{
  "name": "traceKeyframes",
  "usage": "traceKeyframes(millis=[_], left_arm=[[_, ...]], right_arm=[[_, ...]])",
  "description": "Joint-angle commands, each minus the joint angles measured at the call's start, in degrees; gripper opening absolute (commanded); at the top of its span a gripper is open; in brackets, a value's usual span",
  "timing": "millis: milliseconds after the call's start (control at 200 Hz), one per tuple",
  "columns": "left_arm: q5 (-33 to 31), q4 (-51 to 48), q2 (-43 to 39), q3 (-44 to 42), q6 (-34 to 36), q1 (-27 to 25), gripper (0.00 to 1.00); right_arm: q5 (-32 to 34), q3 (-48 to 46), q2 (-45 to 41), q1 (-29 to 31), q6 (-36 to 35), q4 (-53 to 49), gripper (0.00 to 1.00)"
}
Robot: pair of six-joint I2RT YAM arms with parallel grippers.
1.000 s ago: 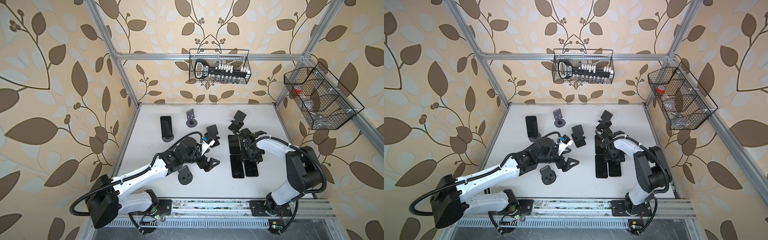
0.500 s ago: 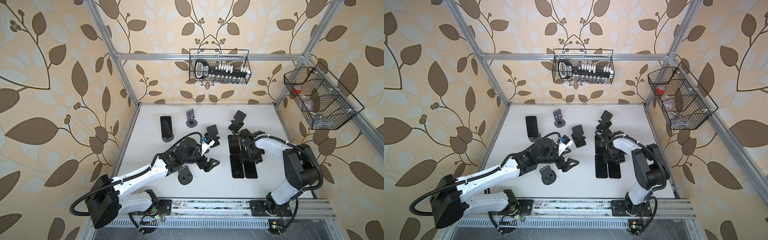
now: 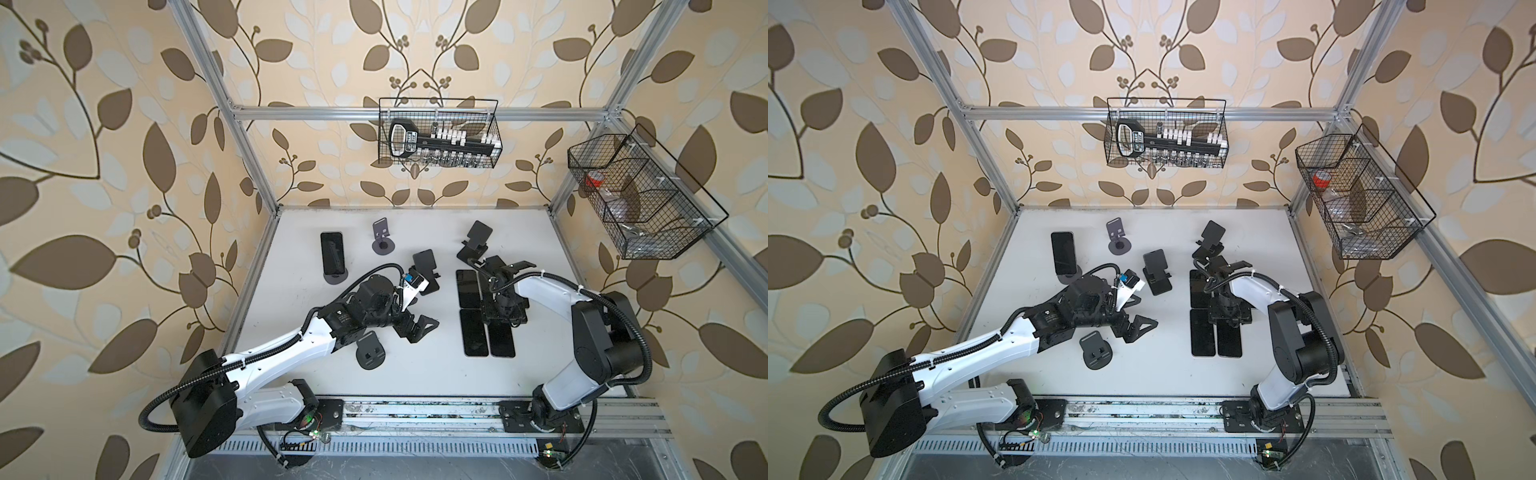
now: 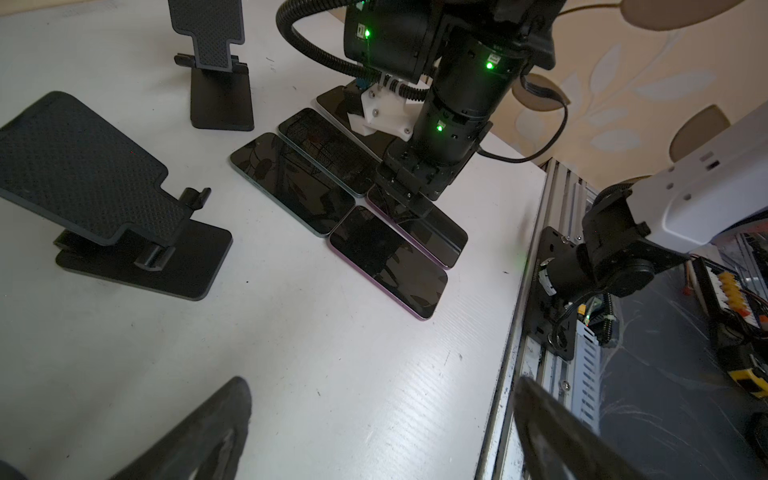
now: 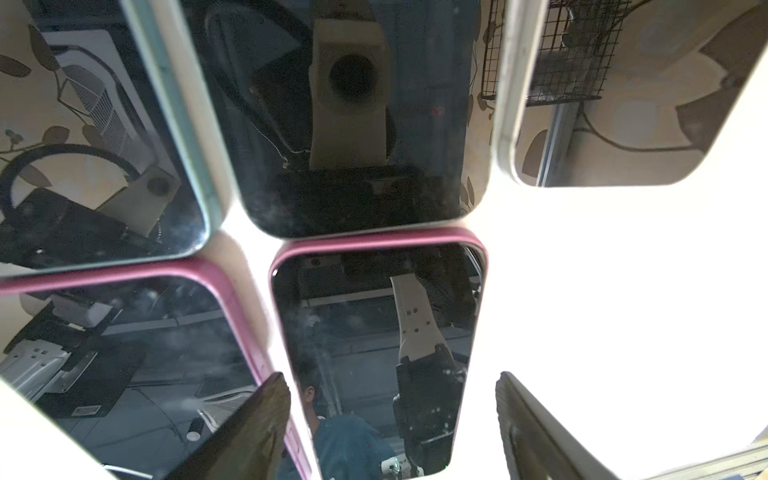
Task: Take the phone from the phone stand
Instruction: 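Lower the purple-edged phone beside the other purple-edged phone with the right gripper, then open and raise the right gripper while left arm swings toward the standing phone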
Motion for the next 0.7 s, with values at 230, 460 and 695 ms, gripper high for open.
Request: traceKeyframes(millis=[230,460,695], left_arm=[[-13.5,-1.2,-5.1,1.6,-0.5,-0.5,0.98],[-21.4,-5.8,-9.2,4.0,-1.4,-0.4,0.98],[-33.5,-11.4,-15.0,4.7,-1.1,-0.4,0.99]], right_arm=[[1.2,6.5,-6.0,0.3,-0.1,-1.8,0.77],[7.1,14.2,-7.5,6.3,-2.3,-1.1,0.75],[16.3,20.5,-7.7,16.4,-2.8,5.8,0.72]])
